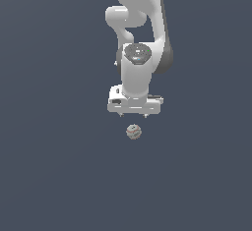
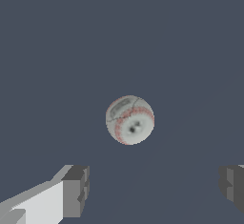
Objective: Pick up the object and move it to a goal position.
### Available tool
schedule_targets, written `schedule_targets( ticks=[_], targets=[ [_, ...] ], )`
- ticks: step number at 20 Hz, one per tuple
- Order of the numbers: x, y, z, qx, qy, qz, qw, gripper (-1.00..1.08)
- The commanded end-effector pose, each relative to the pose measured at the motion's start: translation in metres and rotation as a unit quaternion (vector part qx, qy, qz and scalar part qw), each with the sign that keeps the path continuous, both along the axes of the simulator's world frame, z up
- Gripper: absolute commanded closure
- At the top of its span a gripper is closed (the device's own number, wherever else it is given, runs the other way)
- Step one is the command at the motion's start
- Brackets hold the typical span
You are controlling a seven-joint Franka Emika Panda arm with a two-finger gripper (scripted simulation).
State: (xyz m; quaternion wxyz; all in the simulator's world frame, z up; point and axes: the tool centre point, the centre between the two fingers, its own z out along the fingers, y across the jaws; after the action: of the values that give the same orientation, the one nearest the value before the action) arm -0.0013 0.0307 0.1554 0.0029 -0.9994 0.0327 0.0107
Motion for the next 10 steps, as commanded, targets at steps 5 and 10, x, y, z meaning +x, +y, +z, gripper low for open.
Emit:
schedule_targets(
  ticks=[5,10],
  targets=[
    [0.002,0.001,-0.007,0.0,0.0,-0.068,0.9977,-0.92],
    [0.004,0.003,-0.014,0.0,0.0,-0.135,0.9908,-0.92]
  ],
)
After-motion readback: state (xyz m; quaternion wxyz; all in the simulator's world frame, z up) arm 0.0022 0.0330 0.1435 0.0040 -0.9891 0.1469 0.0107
